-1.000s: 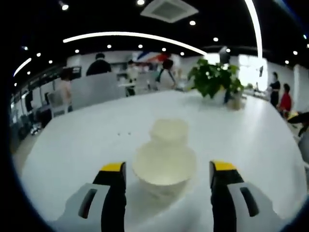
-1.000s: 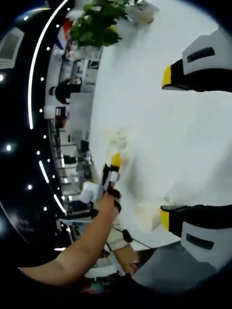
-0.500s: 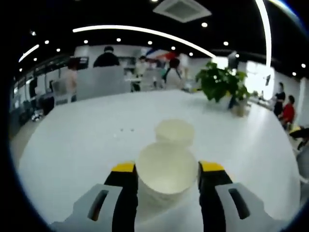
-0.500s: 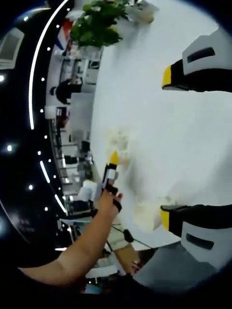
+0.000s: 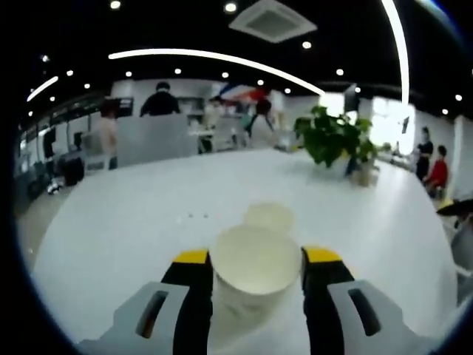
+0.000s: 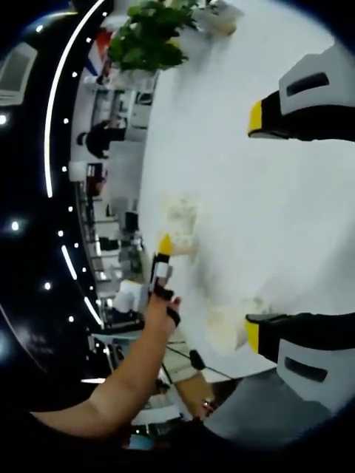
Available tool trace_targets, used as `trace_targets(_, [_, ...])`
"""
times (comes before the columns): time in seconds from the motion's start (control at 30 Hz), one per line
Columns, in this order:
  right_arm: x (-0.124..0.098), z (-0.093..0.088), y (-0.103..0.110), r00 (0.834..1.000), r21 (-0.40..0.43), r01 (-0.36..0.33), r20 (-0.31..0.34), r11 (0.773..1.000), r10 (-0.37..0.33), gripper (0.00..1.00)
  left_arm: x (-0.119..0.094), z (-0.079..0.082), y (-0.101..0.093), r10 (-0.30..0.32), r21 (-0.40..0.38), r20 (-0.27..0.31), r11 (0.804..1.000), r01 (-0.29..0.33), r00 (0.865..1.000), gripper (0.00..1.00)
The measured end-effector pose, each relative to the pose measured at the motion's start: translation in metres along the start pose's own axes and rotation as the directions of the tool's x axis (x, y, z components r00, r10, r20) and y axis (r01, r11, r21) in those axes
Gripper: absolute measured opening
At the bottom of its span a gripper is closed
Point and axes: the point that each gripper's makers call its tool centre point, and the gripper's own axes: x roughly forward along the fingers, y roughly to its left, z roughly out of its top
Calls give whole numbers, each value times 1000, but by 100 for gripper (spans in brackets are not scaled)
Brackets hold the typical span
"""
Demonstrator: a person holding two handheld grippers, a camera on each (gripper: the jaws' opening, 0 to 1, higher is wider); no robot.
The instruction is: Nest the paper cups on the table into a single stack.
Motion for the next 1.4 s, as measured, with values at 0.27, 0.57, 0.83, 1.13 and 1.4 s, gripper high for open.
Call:
trace_targets(0.27, [1,3,1,1000,-9,-3,3,1000,4,97,-6,24,1,-19,0,38,1000,19,999,45])
trace_targets(0.57, [1,5,2,1000,-14,-8,2,1000,8,98,-9,57,6,-34,8,89,999,33,995,45])
trace_targets(0.83, [2,7,2,1000,-20,-10,5,1000,10,98,-14,82,10,-45,15,123,999,43,991,44])
trace_targets(1.13, [2,7,3,1000,-30,-15,0,999,15,98,-22,91,-5,-73,20,136,997,71,988,44])
trace_targets(1.4, [0,7,1,1000,-33,-11,-2,999,11,98,-30,96,-22,-119,26,143,993,117,983,44])
